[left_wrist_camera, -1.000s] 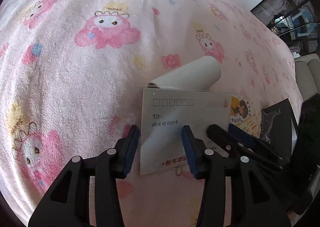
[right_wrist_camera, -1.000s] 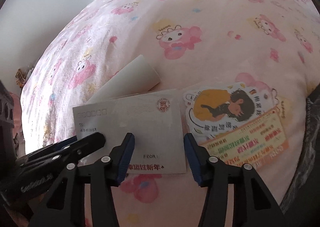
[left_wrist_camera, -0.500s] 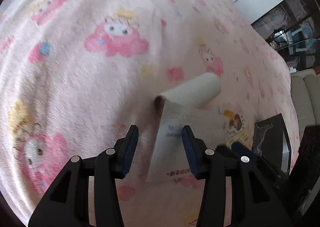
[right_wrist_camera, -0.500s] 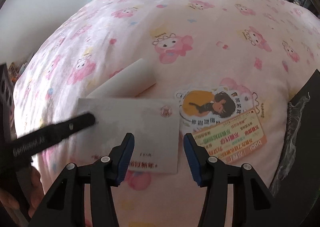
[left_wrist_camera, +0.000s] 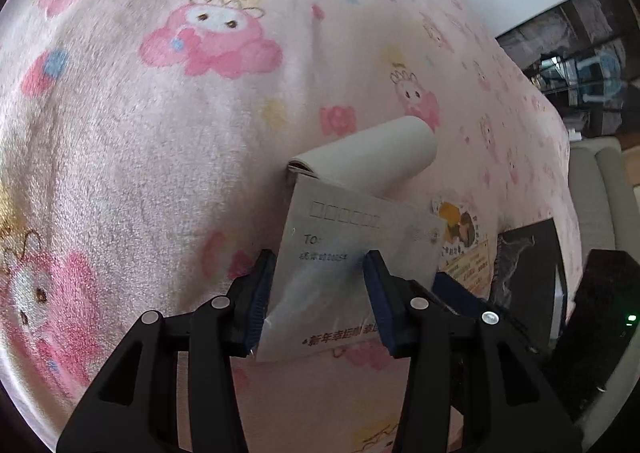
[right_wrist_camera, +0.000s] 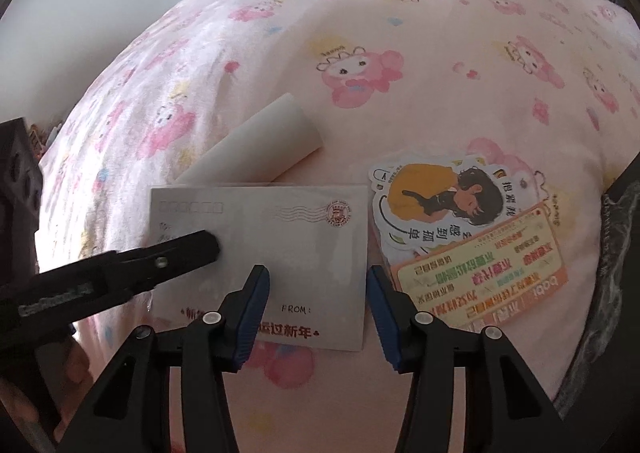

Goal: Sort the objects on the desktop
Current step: 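Lower the left gripper onto the white envelope and grasp its edge, then lift the white envelope with the left gripper and carry it over the box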

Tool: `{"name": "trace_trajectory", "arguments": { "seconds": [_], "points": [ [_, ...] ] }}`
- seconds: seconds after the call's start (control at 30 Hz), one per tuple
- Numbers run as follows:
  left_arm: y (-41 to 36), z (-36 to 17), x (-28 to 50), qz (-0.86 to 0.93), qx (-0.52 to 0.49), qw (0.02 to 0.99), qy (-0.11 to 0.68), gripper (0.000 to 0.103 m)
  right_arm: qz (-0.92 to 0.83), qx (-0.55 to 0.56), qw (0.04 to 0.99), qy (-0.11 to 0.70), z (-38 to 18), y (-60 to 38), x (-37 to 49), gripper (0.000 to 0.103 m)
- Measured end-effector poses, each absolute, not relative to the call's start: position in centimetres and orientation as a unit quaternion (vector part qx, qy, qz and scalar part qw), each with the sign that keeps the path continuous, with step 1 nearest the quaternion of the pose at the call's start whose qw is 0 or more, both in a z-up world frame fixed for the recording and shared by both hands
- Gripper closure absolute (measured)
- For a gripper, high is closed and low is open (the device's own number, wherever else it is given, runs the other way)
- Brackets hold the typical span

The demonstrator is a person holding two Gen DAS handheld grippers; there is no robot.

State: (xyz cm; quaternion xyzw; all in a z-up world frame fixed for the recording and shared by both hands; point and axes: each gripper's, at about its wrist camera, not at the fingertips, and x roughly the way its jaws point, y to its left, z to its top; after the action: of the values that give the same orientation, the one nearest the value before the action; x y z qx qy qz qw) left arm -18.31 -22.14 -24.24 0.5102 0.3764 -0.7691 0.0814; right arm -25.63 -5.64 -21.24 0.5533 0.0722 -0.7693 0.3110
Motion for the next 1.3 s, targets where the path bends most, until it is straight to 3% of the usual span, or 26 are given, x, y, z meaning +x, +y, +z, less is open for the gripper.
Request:
{"name": "trace_trajectory", "arguments": {
  "seconds": [0.47,0.9,1.3],
  "points": [
    [-16.7,-22.9,-18.7,-0.764,0.538,-0.06,0.351,0.058,-0.799,0.537,0.265,0.054,-16.1,1.4,-21.9,0.058],
    [-9.4,-15.0,-17.4,-0.822,0.478,-0.145,0.275,0.058,-0.826,0.507,0.247,-0.009,-11.7,10.1,-18.6,0.058],
    [5.7,-11.6,-23.2,-0.818,0.494,-0.197,0.217,0.058,-0.874,0.451,0.173,-0.062,-8.4,23.5,-21.7,0.058]
  ]
}}
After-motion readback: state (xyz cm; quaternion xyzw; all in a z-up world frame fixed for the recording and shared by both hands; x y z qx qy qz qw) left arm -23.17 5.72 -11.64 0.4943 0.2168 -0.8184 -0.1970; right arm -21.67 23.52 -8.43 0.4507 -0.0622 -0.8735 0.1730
